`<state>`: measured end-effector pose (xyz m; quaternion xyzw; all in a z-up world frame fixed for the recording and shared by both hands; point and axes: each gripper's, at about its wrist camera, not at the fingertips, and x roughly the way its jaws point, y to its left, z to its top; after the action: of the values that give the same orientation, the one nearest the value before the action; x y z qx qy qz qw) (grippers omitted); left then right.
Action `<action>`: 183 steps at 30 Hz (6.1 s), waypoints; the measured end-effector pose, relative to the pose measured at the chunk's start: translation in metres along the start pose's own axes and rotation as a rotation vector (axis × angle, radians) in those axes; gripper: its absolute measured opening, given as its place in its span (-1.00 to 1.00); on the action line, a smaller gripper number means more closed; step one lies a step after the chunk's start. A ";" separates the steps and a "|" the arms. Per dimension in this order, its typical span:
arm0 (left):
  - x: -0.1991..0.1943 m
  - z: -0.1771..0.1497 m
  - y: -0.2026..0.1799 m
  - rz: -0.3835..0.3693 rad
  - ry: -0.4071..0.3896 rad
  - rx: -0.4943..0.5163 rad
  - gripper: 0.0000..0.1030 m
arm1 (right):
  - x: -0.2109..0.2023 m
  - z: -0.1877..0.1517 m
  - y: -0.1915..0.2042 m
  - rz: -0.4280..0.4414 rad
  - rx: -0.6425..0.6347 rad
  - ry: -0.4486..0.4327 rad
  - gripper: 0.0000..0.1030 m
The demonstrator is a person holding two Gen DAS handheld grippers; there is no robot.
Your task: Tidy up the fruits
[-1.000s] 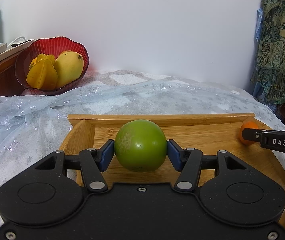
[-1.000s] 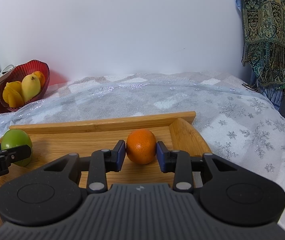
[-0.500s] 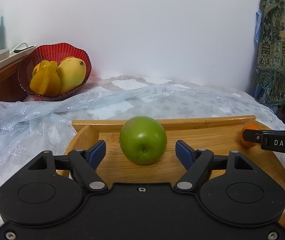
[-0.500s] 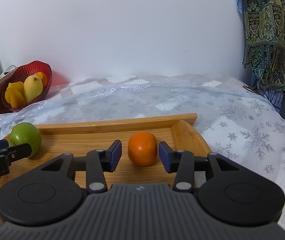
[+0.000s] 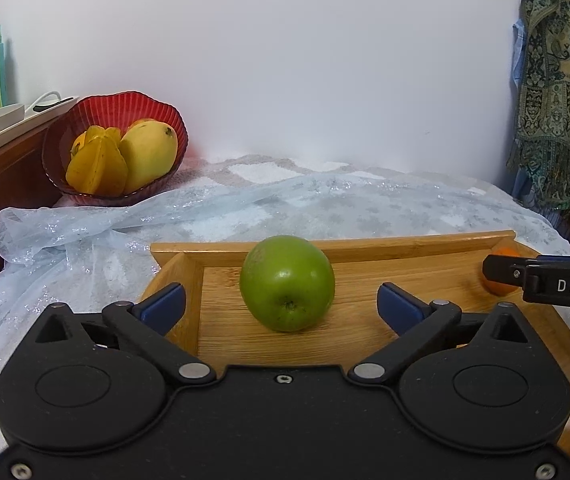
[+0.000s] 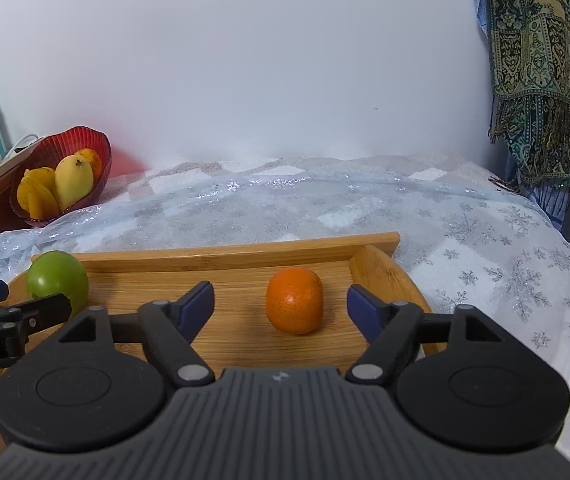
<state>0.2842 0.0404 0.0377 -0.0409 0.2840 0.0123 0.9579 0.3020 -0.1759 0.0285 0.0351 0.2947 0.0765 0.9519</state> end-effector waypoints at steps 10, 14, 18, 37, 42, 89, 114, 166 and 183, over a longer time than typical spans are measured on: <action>-0.006 0.000 -0.003 -0.010 -0.011 0.015 0.99 | -0.006 0.000 0.003 -0.004 -0.007 -0.021 0.79; -0.010 -0.001 -0.005 -0.016 -0.014 0.014 0.99 | -0.010 -0.001 0.004 -0.009 -0.007 -0.029 0.85; -0.016 -0.003 -0.006 -0.022 -0.013 -0.008 0.99 | -0.018 -0.002 0.006 -0.014 -0.010 -0.048 0.95; -0.111 -0.046 -0.009 -0.044 -0.062 -0.099 0.99 | -0.121 -0.047 0.017 -0.005 -0.030 -0.199 1.00; -0.140 -0.073 -0.014 -0.056 -0.076 -0.076 0.99 | -0.151 -0.077 0.019 -0.021 -0.058 -0.228 1.00; -0.236 -0.172 -0.036 0.057 0.047 -0.018 0.05 | -0.218 -0.188 0.030 -0.007 -0.169 -0.126 0.40; -0.212 -0.175 -0.022 0.079 0.067 -0.035 0.06 | -0.192 -0.186 0.038 0.013 -0.153 -0.051 0.39; -0.050 -0.018 -0.018 -0.029 0.019 0.026 -0.38 | -0.070 -0.034 -0.011 -0.013 0.023 -0.076 0.06; -0.033 -0.034 -0.015 -0.041 0.093 0.015 -0.37 | -0.039 -0.034 -0.022 -0.056 0.082 0.020 0.06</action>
<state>0.2390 0.0224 0.0279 -0.0399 0.3273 -0.0112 0.9440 0.2535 -0.2035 0.0196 0.0651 0.3078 0.0378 0.9485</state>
